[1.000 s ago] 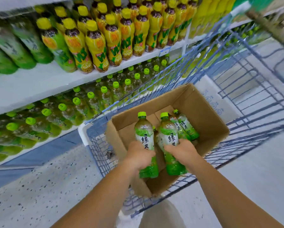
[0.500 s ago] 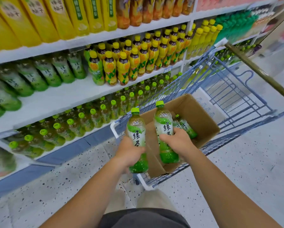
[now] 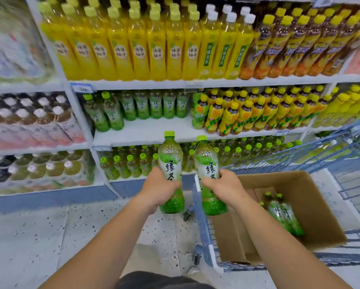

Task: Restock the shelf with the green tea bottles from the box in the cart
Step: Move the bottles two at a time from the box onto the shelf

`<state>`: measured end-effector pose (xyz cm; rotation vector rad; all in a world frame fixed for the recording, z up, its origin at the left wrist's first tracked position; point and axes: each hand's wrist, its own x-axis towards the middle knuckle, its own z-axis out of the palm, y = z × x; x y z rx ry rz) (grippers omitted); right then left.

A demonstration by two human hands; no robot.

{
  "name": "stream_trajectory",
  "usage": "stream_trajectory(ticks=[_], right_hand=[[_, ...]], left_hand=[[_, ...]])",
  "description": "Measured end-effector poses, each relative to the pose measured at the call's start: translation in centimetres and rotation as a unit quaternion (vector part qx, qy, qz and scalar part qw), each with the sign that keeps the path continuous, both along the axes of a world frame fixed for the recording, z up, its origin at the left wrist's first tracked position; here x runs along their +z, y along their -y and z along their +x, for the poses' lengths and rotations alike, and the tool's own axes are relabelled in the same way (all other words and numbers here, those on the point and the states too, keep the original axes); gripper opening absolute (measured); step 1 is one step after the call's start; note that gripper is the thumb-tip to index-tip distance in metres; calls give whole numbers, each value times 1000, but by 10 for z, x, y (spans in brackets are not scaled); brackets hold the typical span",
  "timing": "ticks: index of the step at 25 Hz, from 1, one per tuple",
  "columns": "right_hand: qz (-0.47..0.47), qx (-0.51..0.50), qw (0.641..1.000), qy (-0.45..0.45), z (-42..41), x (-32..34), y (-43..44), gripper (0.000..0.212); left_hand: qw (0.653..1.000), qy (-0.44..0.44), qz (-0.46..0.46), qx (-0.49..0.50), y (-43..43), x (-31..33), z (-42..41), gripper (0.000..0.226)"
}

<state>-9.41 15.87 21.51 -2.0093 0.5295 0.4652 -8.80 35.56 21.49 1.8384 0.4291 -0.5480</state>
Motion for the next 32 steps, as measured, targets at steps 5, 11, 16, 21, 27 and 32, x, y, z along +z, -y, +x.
stream_trajectory(ticks=[5,11,16,21,27,32], right_hand=[[10,8,1000,27,41,5,-62,25],[16,-29,999,40,96,-5,-143,16],[16,-36,998,42,152,-29,-195,10],[11,-37,998,42,206,-74,-208,11],[3,0,997,72,260,-134,-199,15],[-5,13,990,137,301,-164,-192,21]], left_hand=[[999,24,6,24,-58,10,31,34],[999,37,20,14,-140,-9,86,49],[997,57,52,-3,-192,-42,151,50],[994,80,72,4,-202,-90,207,51],[987,138,78,18,-195,-148,257,47],[969,226,74,75,-186,-179,283,43]])
